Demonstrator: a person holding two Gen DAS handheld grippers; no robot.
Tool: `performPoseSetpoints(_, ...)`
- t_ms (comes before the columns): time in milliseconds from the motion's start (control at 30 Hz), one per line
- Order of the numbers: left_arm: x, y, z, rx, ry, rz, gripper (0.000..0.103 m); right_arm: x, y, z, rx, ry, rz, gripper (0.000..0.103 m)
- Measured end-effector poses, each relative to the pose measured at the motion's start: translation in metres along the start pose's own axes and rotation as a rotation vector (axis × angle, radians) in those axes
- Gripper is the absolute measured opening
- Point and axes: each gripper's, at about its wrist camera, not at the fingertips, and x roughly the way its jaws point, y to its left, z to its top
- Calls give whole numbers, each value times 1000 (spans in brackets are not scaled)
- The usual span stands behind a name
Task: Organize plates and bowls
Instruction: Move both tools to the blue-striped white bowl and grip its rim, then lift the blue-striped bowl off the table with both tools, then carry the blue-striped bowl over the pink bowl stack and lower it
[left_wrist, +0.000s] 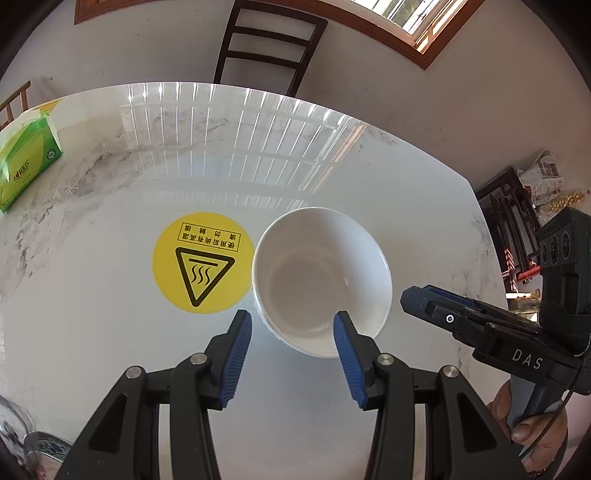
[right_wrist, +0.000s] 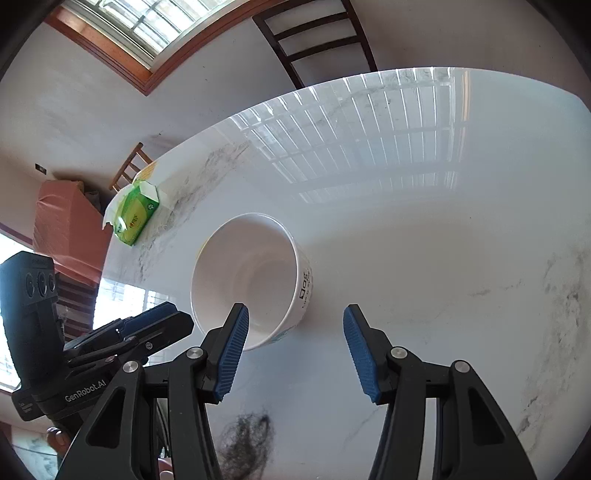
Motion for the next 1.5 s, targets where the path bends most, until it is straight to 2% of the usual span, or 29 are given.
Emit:
performPoseSetpoints(67, 7, -3, 1, 4, 7, 32, 47, 5, 2, 4, -5, 14, -18, 46)
performPoseSetpoints(200, 19, -3, 5, 4, 16, 47, 47, 16, 3, 9, -19, 36, -49, 44)
performPoseSetpoints(367, 32, -1, 7, -20, 27, 57, 47, 28, 0, 9, -10, 66, -46, 42)
performPoseSetpoints(467, 40, 2, 7, -48, 33, 44, 47, 41, 1, 10, -2, 112, -22, 32)
performPoseSetpoints(500, 43, 2, 7, -55, 38, 37, 47, 46, 1, 9, -4, 128, -18, 24)
performPoseSetpoints(533, 45, 2, 7, -58, 39, 57, 38, 48, 1, 8, -10, 128, -25, 20)
performPoseSetpoints(600, 47, 2, 7, -50, 28, 125, 19, 48, 1, 9, -26, 116, -25, 20)
performPoseSetpoints(733, 44, 8, 7, -68, 23, 91, 18, 47, 0, 7, -32, 111, -16, 20)
performPoseSetpoints(1000, 42, 5, 0, -83, 27, 84, 18, 41, 3, 1, -35, 107, -22, 19)
performPoseSetpoints(1300, 8, 0, -16, -80, -4, 77, 18, 13, 13, -16, -46, 92, 6, 19)
performPoseSetpoints(1500, -24, -6, -40, -73, -30, 78, 18, -12, 24, -34, -62, 83, 22, 19)
